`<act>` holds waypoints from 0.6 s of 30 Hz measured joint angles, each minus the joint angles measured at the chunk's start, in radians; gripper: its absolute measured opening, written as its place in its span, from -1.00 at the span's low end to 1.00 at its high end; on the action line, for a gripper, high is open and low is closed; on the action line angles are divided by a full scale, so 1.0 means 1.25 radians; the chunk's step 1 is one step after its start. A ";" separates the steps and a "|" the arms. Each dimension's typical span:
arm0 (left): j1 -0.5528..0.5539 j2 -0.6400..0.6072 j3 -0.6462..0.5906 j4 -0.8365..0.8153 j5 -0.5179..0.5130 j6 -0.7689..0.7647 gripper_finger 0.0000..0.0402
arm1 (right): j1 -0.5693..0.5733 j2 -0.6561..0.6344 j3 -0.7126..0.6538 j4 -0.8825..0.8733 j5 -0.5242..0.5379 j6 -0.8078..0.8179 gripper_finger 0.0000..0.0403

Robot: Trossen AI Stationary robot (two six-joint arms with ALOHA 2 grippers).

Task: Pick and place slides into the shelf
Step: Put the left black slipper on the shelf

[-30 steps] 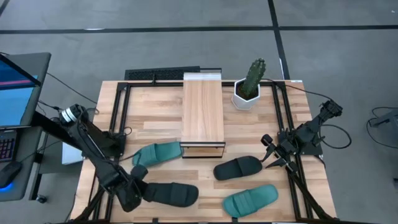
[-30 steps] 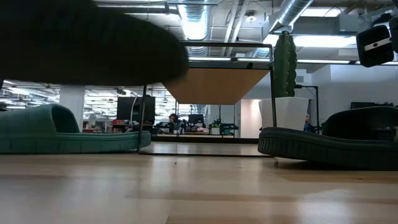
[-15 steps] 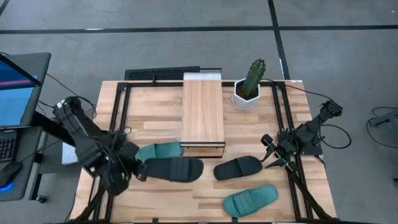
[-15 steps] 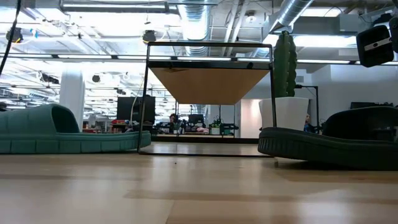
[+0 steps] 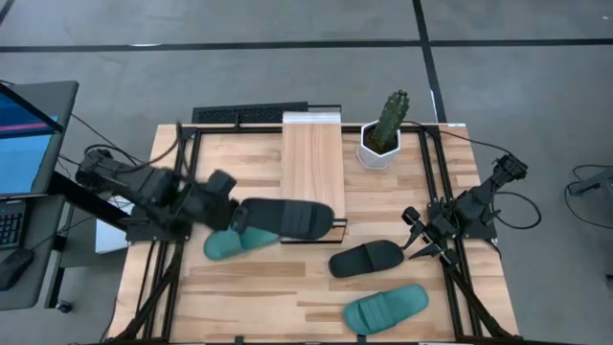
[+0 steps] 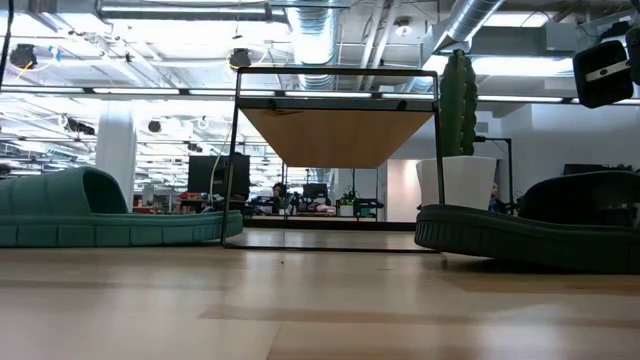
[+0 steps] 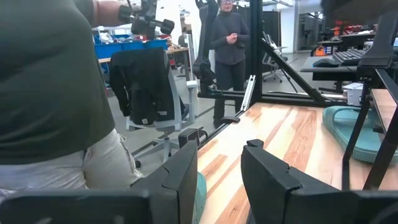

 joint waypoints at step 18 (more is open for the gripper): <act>0.329 0.025 0.002 0.093 0.157 0.181 -1.00 | 0.000 0.000 0.000 0.000 0.000 0.000 -0.44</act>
